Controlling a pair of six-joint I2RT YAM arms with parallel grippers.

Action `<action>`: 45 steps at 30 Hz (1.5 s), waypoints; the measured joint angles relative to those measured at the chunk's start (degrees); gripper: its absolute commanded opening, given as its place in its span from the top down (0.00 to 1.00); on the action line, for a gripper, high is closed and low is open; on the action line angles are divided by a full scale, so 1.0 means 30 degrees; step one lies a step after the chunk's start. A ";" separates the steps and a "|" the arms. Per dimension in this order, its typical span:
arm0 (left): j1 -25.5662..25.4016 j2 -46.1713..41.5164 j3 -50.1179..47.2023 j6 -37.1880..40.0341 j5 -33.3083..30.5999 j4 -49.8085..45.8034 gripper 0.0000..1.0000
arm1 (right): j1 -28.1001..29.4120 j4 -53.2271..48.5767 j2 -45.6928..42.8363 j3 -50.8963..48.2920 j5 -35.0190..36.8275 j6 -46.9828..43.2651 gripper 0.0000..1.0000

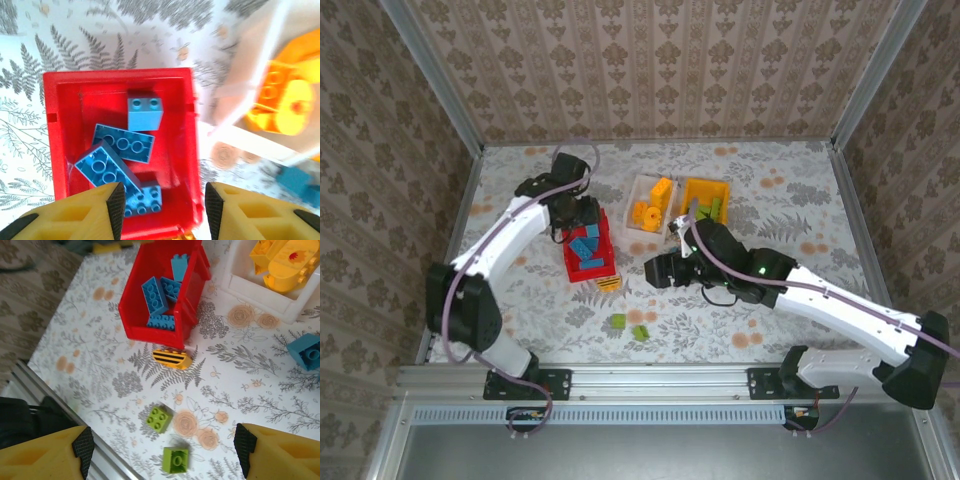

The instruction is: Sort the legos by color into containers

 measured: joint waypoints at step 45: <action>-0.4670 -1.7602 -0.9275 -0.7854 -0.4430 -0.6237 0.52 | 0.1166 -0.0984 1.8119 0.9916 -0.0546 -1.1111 0.65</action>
